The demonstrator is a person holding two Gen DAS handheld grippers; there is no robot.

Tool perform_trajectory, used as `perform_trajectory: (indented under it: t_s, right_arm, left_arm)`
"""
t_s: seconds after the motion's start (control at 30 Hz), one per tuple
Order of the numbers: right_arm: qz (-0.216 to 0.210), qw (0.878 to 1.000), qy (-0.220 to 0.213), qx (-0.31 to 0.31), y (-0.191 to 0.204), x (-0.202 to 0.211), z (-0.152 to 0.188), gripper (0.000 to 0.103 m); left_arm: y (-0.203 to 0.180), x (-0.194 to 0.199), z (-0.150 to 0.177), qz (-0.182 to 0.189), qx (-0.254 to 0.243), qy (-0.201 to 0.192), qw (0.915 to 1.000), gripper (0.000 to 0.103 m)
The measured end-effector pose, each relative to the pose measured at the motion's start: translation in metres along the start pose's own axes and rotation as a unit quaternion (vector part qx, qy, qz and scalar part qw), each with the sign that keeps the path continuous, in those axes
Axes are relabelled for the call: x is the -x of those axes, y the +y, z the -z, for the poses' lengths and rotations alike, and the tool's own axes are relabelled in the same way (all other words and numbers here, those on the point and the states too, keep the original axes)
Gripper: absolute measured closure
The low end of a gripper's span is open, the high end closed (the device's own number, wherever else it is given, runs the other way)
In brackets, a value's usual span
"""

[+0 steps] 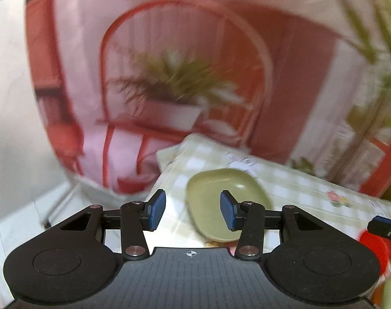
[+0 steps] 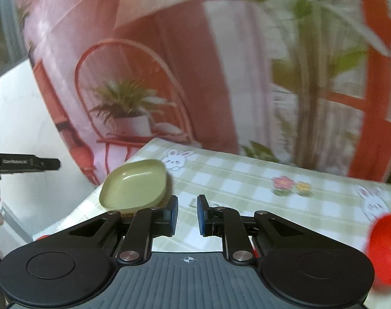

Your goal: Organize plates and bowls

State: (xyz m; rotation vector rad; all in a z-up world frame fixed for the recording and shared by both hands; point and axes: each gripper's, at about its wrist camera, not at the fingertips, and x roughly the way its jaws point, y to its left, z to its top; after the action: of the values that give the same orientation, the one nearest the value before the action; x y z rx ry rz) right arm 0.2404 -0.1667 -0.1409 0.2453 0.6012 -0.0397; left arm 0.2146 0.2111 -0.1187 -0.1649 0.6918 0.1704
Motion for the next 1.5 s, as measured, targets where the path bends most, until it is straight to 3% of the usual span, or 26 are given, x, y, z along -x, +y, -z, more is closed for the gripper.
perform_trajectory:
  t_s: [0.13,0.3,0.5,0.7,0.8,0.9,0.93,0.97,1.2,1.5]
  right_arm:
    - [-0.010,1.000,0.016,0.021,0.014,-0.049,-0.011,0.087]
    - [-0.015,0.998,0.033,0.047,0.028,-0.101,-0.022,0.086]
    - [-0.019,0.997,0.072,0.018,0.021,-0.154,-0.029,0.082]
    - [-0.015,0.995,0.102,0.003,0.018,-0.184,-0.020,0.082]
    - [-0.017,0.994,0.108,0.012,0.023,-0.190,-0.015,0.082]
    - [-0.026,0.993,0.114,0.028,0.031,-0.191,-0.010,0.091]
    - [-0.025,0.993,0.114,0.033,0.033,-0.190,-0.008,0.091]
    - [-0.025,0.993,0.112,0.038,0.035,-0.189,-0.007,0.091]
    - [-0.025,0.994,0.103,0.027,0.038,-0.162,-0.010,0.091]
    - [-0.028,0.997,0.072,-0.016,0.033,-0.100,-0.011,0.091]
  left_arm:
    - [0.017,-0.040,0.005,-0.012,0.042,0.029,0.9986,0.054]
    - [0.021,-0.080,0.011,-0.006,0.044,0.061,0.9972,0.054]
    - [0.030,-0.108,0.022,0.001,0.071,0.099,0.9925,0.054]
    - [0.032,-0.120,0.028,0.005,0.070,0.113,0.9911,0.055]
    - [0.031,-0.124,0.027,0.008,0.061,0.117,0.9913,0.056]
    - [0.030,-0.125,0.027,0.021,0.059,0.118,0.9910,0.075]
    - [0.029,-0.125,0.028,0.033,0.059,0.120,0.9905,0.086]
    - [0.028,-0.125,0.029,0.042,0.059,0.125,0.9895,0.089]
    - [0.024,-0.109,0.031,0.055,0.050,0.125,0.9894,0.091]
    - [0.000,-0.053,0.018,0.064,0.021,0.089,0.9938,0.091]
